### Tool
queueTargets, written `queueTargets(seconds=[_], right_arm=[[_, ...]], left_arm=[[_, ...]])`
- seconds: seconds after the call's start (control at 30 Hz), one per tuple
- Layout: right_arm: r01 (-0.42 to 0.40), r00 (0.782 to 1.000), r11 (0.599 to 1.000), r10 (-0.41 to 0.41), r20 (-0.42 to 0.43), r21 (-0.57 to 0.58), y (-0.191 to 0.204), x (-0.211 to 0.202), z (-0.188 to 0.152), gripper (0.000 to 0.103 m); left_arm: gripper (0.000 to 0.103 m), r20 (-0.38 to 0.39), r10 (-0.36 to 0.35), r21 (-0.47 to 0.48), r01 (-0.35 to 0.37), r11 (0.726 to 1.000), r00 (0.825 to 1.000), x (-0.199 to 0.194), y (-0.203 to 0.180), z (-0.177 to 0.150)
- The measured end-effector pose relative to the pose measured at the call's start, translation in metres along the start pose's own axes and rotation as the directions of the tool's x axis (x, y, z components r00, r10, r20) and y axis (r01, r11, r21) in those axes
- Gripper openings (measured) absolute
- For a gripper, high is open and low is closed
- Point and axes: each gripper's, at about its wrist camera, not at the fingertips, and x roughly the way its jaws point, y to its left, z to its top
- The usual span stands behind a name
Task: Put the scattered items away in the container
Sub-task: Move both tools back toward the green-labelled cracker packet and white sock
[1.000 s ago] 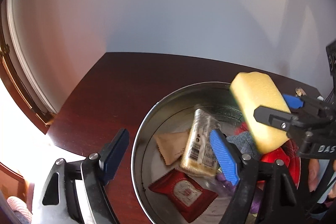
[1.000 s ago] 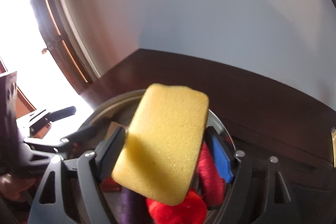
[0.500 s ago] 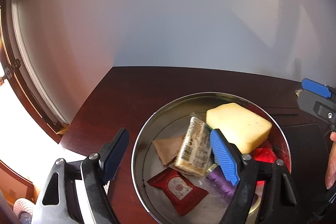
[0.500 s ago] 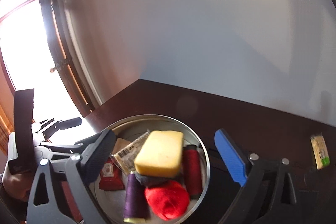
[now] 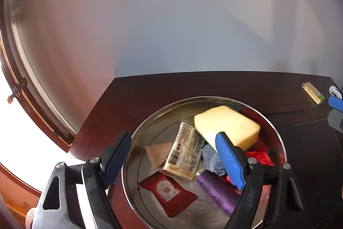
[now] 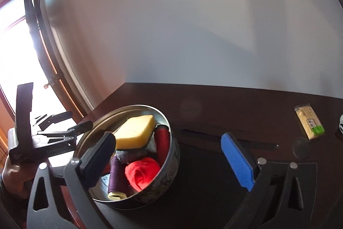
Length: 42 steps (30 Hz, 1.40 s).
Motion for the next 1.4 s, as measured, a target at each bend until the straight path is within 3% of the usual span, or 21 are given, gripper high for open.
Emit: queueTargets(seconds=[0.13,0.23,0.33,0.4,0.5,0.67,0.83,0.93,1.1,1.27,1.4], right_arm=[[0.004,1.000,1.000,-0.005,0.007,0.022,-0.010,-0.011,-0.004,0.101],[0.006,1.000,1.000,-0.006,0.004,0.023,-0.012,-0.018,-0.012,0.101],[0.021,1.000,0.999,-0.021,0.013,0.042,-0.022,-0.028,-0.027,0.101],[0.033,0.999,0.997,-0.034,0.014,0.074,-0.036,-0.038,-0.037,0.101],[0.076,0.997,0.990,-0.076,0.000,0.116,-0.064,-0.053,-0.051,0.101],[0.178,0.982,0.954,-0.189,0.026,0.240,-0.125,-0.102,-0.074,0.101],[0.230,0.962,0.903,-0.266,0.053,0.363,-0.177,-0.145,-0.104,0.102],[0.267,0.952,0.876,-0.303,0.027,0.402,-0.206,-0.158,-0.116,0.102],[0.321,0.937,0.865,-0.348,0.001,0.385,-0.245,-0.175,-0.110,0.102],[0.397,0.911,0.847,-0.409,-0.043,0.353,-0.295,-0.189,-0.084,0.102],[0.448,0.888,0.821,-0.455,-0.067,0.355,-0.333,-0.197,-0.064,0.102]], left_arm=[[0.082,0.045,-0.016,-0.025,0.017,1.000,0.999,-0.011,-0.003,0.003],[0.082,0.097,-0.087,-0.065,0.094,0.994,0.991,-0.022,-0.007,0.010],[0.082,0.146,-0.239,-0.069,0.251,0.965,0.960,-0.036,-0.026,0.022],[0.094,0.138,-0.335,-0.033,0.343,0.939,0.932,-0.040,-0.053,0.031],[0.095,0.080,-0.432,0.048,0.430,0.902,0.898,-0.036,-0.106,0.041],[0.096,-0.060,-0.519,0.134,0.522,0.842,0.853,-0.014,-0.203,0.053],[0.096,-0.205,-0.542,0.106,0.569,0.816,0.815,0.025,-0.297,0.070],[0.096,-0.261,-0.547,0.066,0.580,0.812,0.796,0.048,-0.344,0.080],[0.098,-0.302,-0.513,0.040,0.548,0.836,0.804,0.075,-0.391,0.091],[0.099,-0.414,-0.458,0.003,0.504,0.863,0.786,0.120,-0.418,0.099],[0.099,-0.455,-0.400,0.008,0.452,0.892,0.796,0.145,-0.431,0.103]])
